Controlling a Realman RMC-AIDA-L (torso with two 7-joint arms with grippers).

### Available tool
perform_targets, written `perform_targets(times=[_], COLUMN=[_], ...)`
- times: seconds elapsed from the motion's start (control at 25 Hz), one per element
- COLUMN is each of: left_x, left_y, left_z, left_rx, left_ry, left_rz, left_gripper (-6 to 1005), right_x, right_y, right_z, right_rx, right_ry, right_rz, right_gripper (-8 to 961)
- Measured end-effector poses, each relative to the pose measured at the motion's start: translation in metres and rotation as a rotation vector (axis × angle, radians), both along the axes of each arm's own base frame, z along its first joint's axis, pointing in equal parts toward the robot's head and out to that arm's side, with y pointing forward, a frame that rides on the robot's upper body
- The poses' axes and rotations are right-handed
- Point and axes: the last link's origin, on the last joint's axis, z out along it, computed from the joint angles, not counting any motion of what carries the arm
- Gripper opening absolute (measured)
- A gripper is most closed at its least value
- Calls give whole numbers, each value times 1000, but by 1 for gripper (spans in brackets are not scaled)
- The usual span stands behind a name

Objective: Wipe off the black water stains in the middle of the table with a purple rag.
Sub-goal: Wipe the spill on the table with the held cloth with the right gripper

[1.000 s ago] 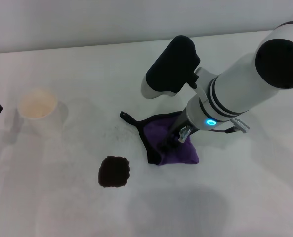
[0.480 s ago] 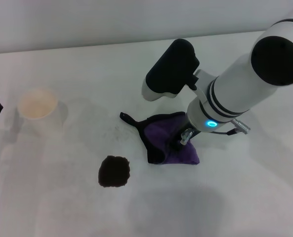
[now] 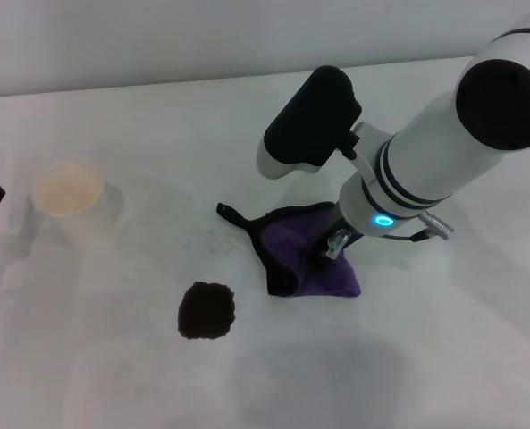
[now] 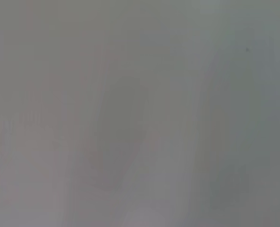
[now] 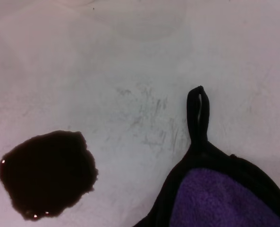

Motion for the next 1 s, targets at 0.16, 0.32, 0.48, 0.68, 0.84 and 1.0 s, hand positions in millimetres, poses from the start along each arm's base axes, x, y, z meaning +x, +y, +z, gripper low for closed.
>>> perform_targets(times=[0.16, 0.32, 0.48, 0.68, 0.84, 1.0], left_x=[0, -2, -2, 0, 1, 4], left_y=[0, -1, -1, 1, 2, 6], left_z=[0, 1, 1, 1, 1, 1], left_rx=[2, 6, 9, 7, 6, 3], left_ry=[-1, -2, -4, -3, -2, -2], left_rz=[1, 8, 11, 4, -2, -11], left_gripper=[861, 861, 861, 861, 861, 861], right_x=[-5, -13, -24, -44, -53, -54], right_y=[-2, -4, -8, -17, -26, -33], right_z=[-1, 1, 2, 0, -6, -18], right_rx=[-11, -14, -26, -58, -115, -149], right_ry=[23, 40, 56, 117, 180, 206], right_rz=[7, 25, 52, 78, 80, 99], right_gripper=[53, 53, 53, 53, 53, 53])
